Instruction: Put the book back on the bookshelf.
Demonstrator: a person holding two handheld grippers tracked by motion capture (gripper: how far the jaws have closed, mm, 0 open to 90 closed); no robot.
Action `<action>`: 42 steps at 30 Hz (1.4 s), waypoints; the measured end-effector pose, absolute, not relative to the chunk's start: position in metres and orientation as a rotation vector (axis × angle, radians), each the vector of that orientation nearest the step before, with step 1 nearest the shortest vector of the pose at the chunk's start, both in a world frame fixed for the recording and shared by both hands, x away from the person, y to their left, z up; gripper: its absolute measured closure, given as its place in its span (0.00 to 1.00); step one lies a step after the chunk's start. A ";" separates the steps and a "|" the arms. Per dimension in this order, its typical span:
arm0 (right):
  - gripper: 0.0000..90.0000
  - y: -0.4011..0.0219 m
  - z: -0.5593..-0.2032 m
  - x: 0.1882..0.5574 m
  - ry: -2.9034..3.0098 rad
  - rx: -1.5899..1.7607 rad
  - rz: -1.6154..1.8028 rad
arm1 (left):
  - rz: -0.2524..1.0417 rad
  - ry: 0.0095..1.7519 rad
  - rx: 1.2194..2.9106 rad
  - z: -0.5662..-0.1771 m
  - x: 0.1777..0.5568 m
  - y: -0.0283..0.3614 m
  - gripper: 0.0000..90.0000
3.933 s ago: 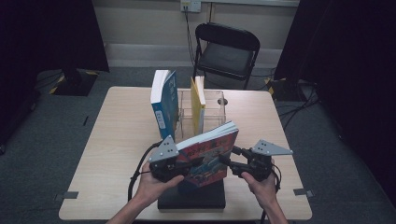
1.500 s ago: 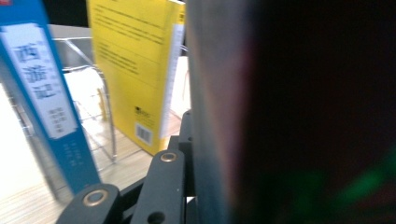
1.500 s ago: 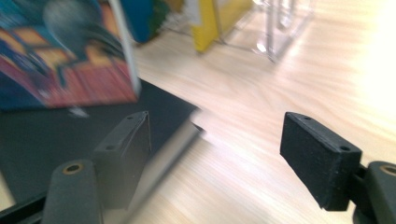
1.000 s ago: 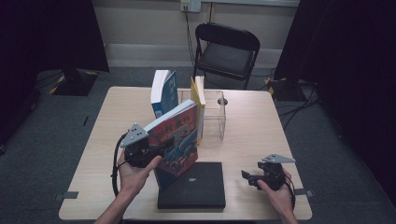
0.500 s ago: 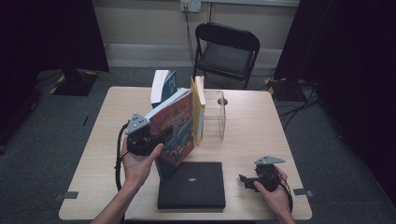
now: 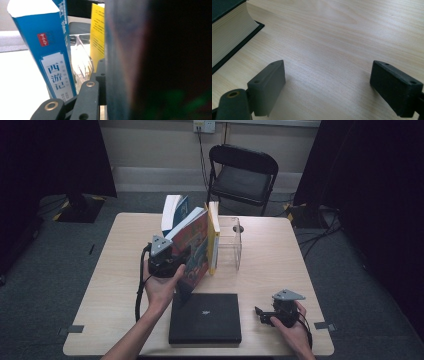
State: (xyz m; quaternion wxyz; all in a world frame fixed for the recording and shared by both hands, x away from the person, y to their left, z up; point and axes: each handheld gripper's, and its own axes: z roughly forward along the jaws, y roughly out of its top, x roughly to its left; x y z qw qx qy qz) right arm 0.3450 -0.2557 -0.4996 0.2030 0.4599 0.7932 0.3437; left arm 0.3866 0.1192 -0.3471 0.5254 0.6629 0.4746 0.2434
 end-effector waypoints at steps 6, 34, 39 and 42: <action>0.14 -0.256 -0.500 0.345 2.214 1.284 0.960 | 0.634 1.163 1.562 -0.348 0.395 0.112 0.83; 0.14 -0.255 -0.500 0.344 2.221 1.275 0.962 | 0.769 1.191 1.556 -0.385 0.446 0.076 0.83; 0.14 -0.255 -0.500 0.344 2.221 1.274 0.962 | 0.771 1.172 1.544 -0.393 0.439 0.079 0.83; 0.14 -0.255 -0.500 0.345 2.221 1.274 0.962 | 0.780 1.160 1.538 -0.395 0.435 0.079 0.82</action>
